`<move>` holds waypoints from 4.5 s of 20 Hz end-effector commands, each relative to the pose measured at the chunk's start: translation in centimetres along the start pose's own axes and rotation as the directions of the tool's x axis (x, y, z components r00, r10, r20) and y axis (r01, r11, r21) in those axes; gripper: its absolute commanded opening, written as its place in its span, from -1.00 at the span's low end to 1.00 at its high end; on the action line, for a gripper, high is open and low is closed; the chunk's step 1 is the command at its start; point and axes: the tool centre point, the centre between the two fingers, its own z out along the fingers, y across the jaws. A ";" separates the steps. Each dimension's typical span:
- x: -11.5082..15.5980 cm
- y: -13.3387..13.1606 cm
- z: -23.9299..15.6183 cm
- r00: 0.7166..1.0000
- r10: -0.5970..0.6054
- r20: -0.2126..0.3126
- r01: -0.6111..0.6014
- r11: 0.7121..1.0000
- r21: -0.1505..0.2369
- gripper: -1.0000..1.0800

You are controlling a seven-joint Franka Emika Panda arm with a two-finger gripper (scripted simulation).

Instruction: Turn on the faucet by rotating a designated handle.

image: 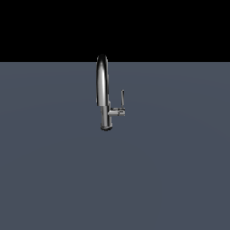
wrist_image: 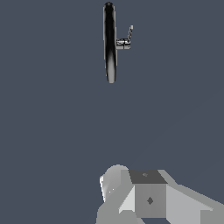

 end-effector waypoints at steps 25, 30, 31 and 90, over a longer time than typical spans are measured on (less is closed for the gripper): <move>8.0 -0.5 1.3 0.967 0.161 0.195 -0.193 0.968 0.160 -1.00; 10.9 -0.4 2.1 0.939 0.209 0.273 -0.271 0.940 0.210 -1.00; 11.5 -0.4 2.3 0.932 0.218 0.289 -0.286 0.933 0.219 -1.00; 36.0 4.2 31.1 0.048 0.012 0.999 -0.998 0.039 0.047 -1.00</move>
